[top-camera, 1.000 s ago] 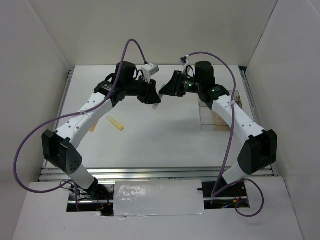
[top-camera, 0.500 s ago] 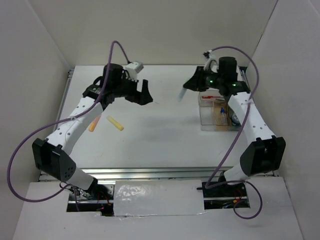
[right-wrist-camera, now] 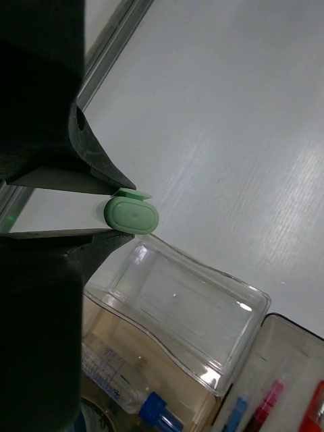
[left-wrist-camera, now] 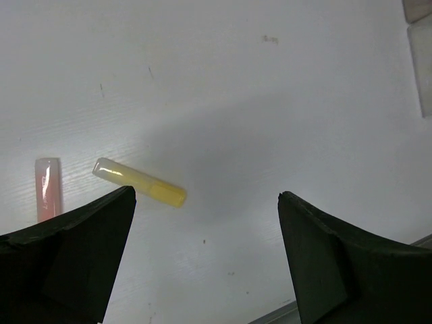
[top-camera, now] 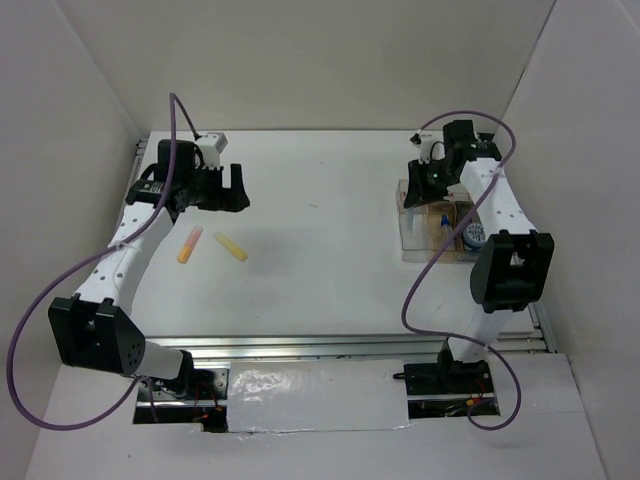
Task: Sort the stationery into containers
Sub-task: Place the stationery in the storage box, then pick up the stationery from the center of the board.
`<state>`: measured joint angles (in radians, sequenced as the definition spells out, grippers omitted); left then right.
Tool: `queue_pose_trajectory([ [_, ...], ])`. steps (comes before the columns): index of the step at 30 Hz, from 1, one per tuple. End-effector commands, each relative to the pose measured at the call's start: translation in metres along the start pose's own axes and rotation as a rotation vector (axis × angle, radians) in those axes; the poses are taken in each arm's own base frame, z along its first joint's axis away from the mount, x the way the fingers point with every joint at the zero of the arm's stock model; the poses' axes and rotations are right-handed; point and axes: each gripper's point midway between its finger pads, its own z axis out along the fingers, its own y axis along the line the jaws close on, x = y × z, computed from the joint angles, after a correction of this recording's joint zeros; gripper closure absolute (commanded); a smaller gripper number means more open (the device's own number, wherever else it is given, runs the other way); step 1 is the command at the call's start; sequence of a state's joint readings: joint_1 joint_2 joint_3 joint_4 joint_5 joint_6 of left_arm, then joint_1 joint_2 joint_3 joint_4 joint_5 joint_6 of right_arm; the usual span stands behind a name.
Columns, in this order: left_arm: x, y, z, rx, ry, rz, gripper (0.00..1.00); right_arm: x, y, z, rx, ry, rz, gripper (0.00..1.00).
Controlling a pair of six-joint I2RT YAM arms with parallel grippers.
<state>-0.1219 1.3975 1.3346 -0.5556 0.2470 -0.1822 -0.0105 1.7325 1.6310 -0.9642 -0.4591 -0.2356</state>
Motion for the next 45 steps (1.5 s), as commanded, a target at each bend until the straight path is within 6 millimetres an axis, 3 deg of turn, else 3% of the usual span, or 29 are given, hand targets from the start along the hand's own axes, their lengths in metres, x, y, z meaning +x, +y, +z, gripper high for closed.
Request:
queue_pose_trajectory([
  [1,0.008,0.008,-0.005,-0.006,0.044,0.081,0.02,0.015,-0.004,0.008,0.055,0.089,-0.032,1.0],
  [7,0.022,0.01,-0.016,0.006,0.031,0.104,0.02,0.028,-0.033,0.027,0.13,0.159,0.018,1.0],
  [12,0.03,0.02,-0.02,-0.052,0.023,0.096,0.01,0.026,-0.046,0.038,0.172,0.147,-0.01,0.99],
  [13,0.033,0.025,-0.02,-0.081,0.025,0.08,0.02,0.028,-0.048,0.042,0.166,0.156,-0.018,0.95],
  [16,0.045,0.038,-0.018,-0.146,0.024,0.001,0.03,0.032,-0.049,0.05,0.147,0.194,0.0,0.66],
  [21,0.086,0.074,-0.007,-0.351,0.12,-0.195,0.08,0.028,-0.048,0.048,0.151,0.184,0.002,0.55],
  [24,0.105,0.08,0.006,-0.321,0.211,-0.171,0.11,0.022,-0.047,0.04,0.161,0.161,-0.003,0.52],
  [27,0.112,0.068,0.018,-0.138,0.293,0.028,0.13,0.015,-0.038,0.03,0.146,0.136,-0.014,0.51],
  [29,0.105,0.054,0.022,0.059,0.295,0.226,0.12,0.008,-0.029,0.019,0.119,0.105,-0.028,0.51],
  [31,0.095,0.055,0.023,0.129,0.281,0.377,0.06,0.005,-0.021,0.01,0.101,0.088,-0.039,0.43],
  [32,0.098,0.055,0.03,0.167,0.313,0.431,0.05,0.001,-0.013,0.002,0.073,0.064,-0.063,0.34],
  [33,0.1,0.054,0.031,0.208,0.339,0.5,0.06,0.002,-0.008,-0.001,0.056,0.061,-0.068,0.31],
  [36,0.113,0.064,0.042,0.301,0.461,0.759,0.15,-0.002,0.006,-0.015,0.024,0.005,-0.086,0.27],
  [40,0.13,0.083,0.057,0.407,0.518,0.994,0.18,0.005,0.023,-0.026,-0.027,-0.02,-0.102,0.19],
  [41,0.137,0.084,0.055,0.453,0.536,1.024,0.18,0.005,0.018,-0.037,-0.019,-0.043,-0.089,0.18],
  [42,0.139,0.084,0.056,0.509,0.524,1.099,0.18,0.008,0.02,-0.041,-0.04,-0.048,-0.083,0.0],
  [44,0.142,0.087,0.064,0.543,0.541,1.113,0.18,0.012,0.024,-0.053,-0.063,-0.066,-0.083,0.0],
  [45,0.134,0.088,0.068,0.547,0.526,1.126,0.19,0.016,0.025,-0.057,-0.097,-0.077,-0.072,0.0],
])
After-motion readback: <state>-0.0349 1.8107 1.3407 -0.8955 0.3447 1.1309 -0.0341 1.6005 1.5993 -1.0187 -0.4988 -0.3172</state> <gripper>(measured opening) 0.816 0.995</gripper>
